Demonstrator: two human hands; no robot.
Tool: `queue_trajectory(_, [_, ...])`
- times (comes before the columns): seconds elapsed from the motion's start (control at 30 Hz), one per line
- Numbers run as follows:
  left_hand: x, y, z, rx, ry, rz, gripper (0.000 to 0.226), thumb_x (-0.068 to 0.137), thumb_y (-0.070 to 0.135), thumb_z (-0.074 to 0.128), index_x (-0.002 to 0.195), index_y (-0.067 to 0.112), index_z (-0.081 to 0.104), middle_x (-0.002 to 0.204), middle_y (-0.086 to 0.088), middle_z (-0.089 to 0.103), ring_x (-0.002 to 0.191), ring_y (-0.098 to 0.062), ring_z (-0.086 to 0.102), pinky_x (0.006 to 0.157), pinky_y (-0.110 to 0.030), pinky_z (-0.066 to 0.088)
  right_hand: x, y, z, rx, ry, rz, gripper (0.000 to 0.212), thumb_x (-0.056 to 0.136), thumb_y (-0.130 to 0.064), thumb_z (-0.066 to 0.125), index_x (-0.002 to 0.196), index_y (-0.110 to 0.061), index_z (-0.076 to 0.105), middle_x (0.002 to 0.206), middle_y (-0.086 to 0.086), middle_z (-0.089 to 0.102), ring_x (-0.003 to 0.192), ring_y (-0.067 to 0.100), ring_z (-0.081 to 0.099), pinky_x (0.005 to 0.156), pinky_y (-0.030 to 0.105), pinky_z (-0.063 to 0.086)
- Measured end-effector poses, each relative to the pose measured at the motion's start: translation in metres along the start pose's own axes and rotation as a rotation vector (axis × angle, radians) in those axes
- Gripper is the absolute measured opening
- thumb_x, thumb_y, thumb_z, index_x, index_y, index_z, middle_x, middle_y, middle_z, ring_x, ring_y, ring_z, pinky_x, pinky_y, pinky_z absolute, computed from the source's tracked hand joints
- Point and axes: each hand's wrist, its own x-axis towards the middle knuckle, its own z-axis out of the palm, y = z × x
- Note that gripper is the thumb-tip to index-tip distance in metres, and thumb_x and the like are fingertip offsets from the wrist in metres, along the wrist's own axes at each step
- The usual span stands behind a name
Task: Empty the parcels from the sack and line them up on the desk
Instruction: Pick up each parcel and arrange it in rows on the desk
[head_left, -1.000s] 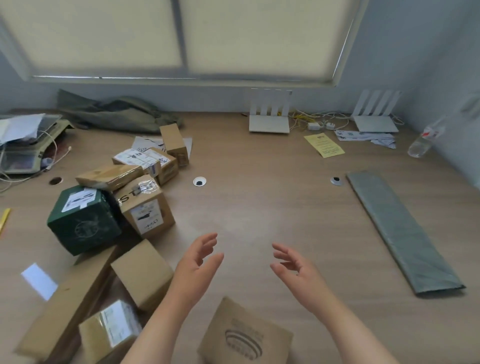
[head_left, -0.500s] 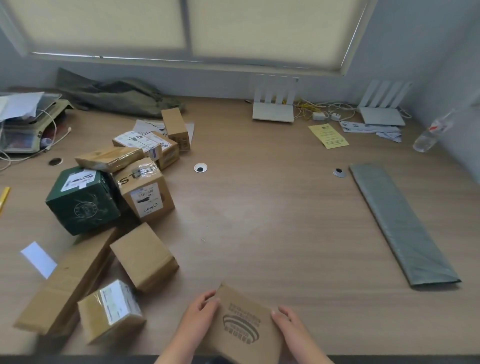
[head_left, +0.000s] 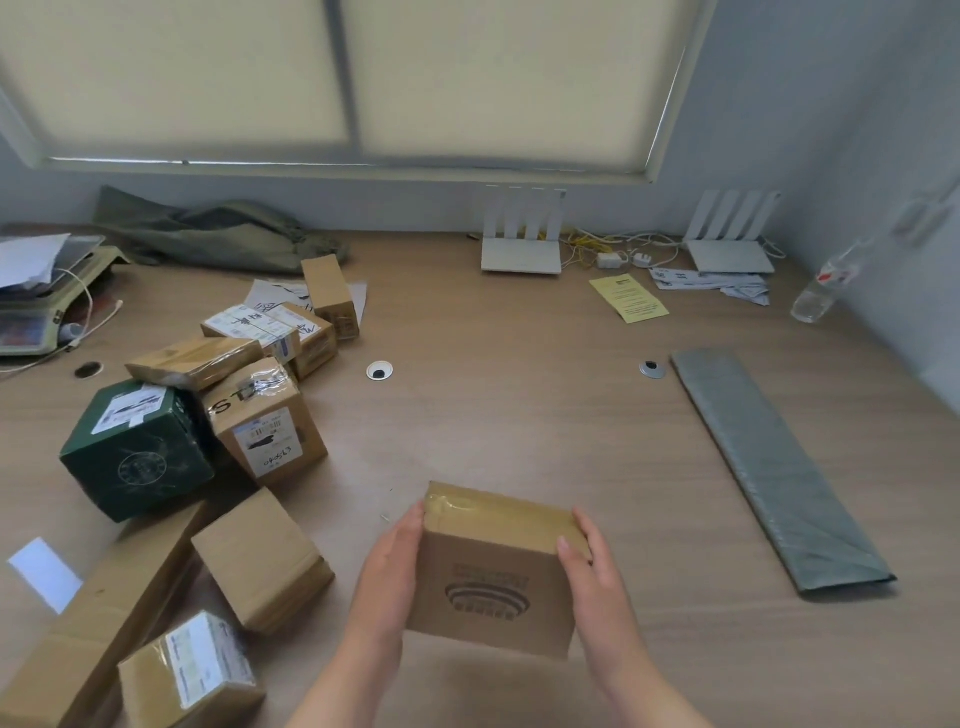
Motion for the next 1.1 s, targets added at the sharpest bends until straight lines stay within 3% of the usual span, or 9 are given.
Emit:
queue_trajectory(0.2, [-0.006, 0.045, 0.0, -0.101, -0.02, 0.172, 0.091, 0.062, 0.091, 0.058, 0.139, 0.042, 0.052, 0.134, 0.005, 0.065, 0.121, -0.018, 0.063, 0.108, -0.053, 0.045, -0.012, -0.053, 0.001, 0.125, -0.043, -0.178, 0.046, 0.1, -0.019, 0.055, 0.137, -0.045, 0.047, 0.123, -0.01, 0.069, 0.103, 0.004, 0.07, 0.073, 0.017, 0.056])
queue_trajectory(0.33, [-0.022, 0.073, 0.002, -0.152, -0.085, 0.315, 0.064, 0.075, 0.063, 0.052, 0.126, 0.027, 0.065, 0.114, -0.001, 0.074, 0.099, -0.011, 0.07, 0.088, -0.041, 0.05, -0.014, -0.078, 0.001, 0.161, -0.065, -0.263, 0.041, 0.094, -0.026, 0.061, 0.133, -0.037, 0.06, 0.129, 0.001, 0.068, 0.117, 0.019, 0.066, 0.094, 0.038, 0.053])
queue_trajectory(0.4, [-0.025, 0.078, 0.002, -0.159, -0.092, 0.357, 0.052, 0.083, 0.047, 0.048, 0.125, 0.025, 0.066, 0.113, 0.0, 0.074, 0.098, -0.009, 0.069, 0.083, -0.036, 0.047, -0.014, -0.089, -0.001, 0.176, -0.084, -0.28, 0.036, 0.098, -0.012, 0.054, 0.13, -0.028, 0.063, 0.123, 0.001, 0.072, 0.115, 0.019, 0.067, 0.091, 0.034, 0.051])
queue_trajectory(0.5, [-0.023, 0.083, -0.001, -0.142, -0.088, 0.363, 0.045, 0.094, 0.02, 0.041, 0.133, 0.023, 0.062, 0.121, 0.005, 0.073, 0.112, -0.009, 0.066, 0.092, -0.034, 0.046, -0.015, -0.104, -0.004, 0.144, -0.057, -0.314, 0.038, 0.098, -0.002, 0.052, 0.126, -0.025, 0.066, 0.118, -0.005, 0.075, 0.111, 0.011, 0.068, 0.086, 0.023, 0.051])
queue_trajectory(0.67, [-0.017, 0.088, -0.002, -0.084, -0.069, 0.284, 0.063, 0.091, -0.014, 0.037, 0.119, 0.036, 0.065, 0.105, 0.011, 0.076, 0.093, -0.009, 0.069, 0.088, -0.035, 0.051, -0.01, -0.109, -0.006, 0.19, -0.006, -0.25, 0.022, 0.101, -0.013, 0.052, 0.114, -0.02, 0.068, 0.106, -0.001, 0.077, 0.096, 0.013, 0.07, 0.08, 0.031, 0.05])
queue_trajectory(0.77, [-0.01, 0.087, -0.003, -0.188, -0.03, 0.235, 0.061, 0.092, -0.012, 0.036, 0.117, 0.038, 0.061, 0.1, 0.011, 0.073, 0.09, -0.013, 0.064, 0.079, -0.038, 0.051, -0.007, -0.107, -0.005, 0.222, 0.008, -0.226, 0.015, 0.099, -0.022, 0.056, 0.105, -0.014, 0.067, 0.102, 0.005, 0.073, 0.09, 0.012, 0.064, 0.078, 0.037, 0.05])
queue_trajectory(0.87, [-0.007, 0.086, -0.003, -0.272, 0.001, 0.235, 0.034, 0.101, 0.007, 0.041, 0.113, 0.033, 0.059, 0.101, 0.008, 0.067, 0.089, -0.011, 0.059, 0.08, -0.039, 0.046, -0.004, -0.105, -0.002, 0.238, 0.005, -0.215, 0.021, 0.096, -0.024, 0.062, 0.115, -0.016, 0.066, 0.111, 0.011, 0.072, 0.092, 0.013, 0.066, 0.084, 0.044, 0.053])
queue_trajectory(0.97, [-0.006, 0.084, -0.006, -0.282, 0.009, 0.303, 0.01, 0.102, 0.025, 0.047, 0.108, 0.024, 0.055, 0.086, 0.015, 0.065, 0.079, -0.004, 0.057, 0.082, -0.04, 0.04, -0.002, -0.102, 0.003, 0.247, 0.008, -0.229, 0.027, 0.093, -0.015, 0.066, 0.12, -0.017, 0.068, 0.111, 0.016, 0.073, 0.094, 0.02, 0.068, 0.095, 0.053, 0.052])
queue_trajectory(1.1, [0.002, 0.08, -0.01, -0.293, 0.022, 0.334, 0.019, 0.092, 0.031, 0.061, 0.109, 0.027, 0.054, 0.101, 0.003, 0.062, 0.086, -0.01, 0.055, 0.083, -0.04, 0.04, -0.001, -0.094, 0.009, 0.175, 0.029, -0.31, 0.032, 0.09, -0.008, 0.069, 0.116, -0.027, 0.073, 0.105, 0.007, 0.073, 0.101, 0.024, 0.066, 0.1, 0.052, 0.049])
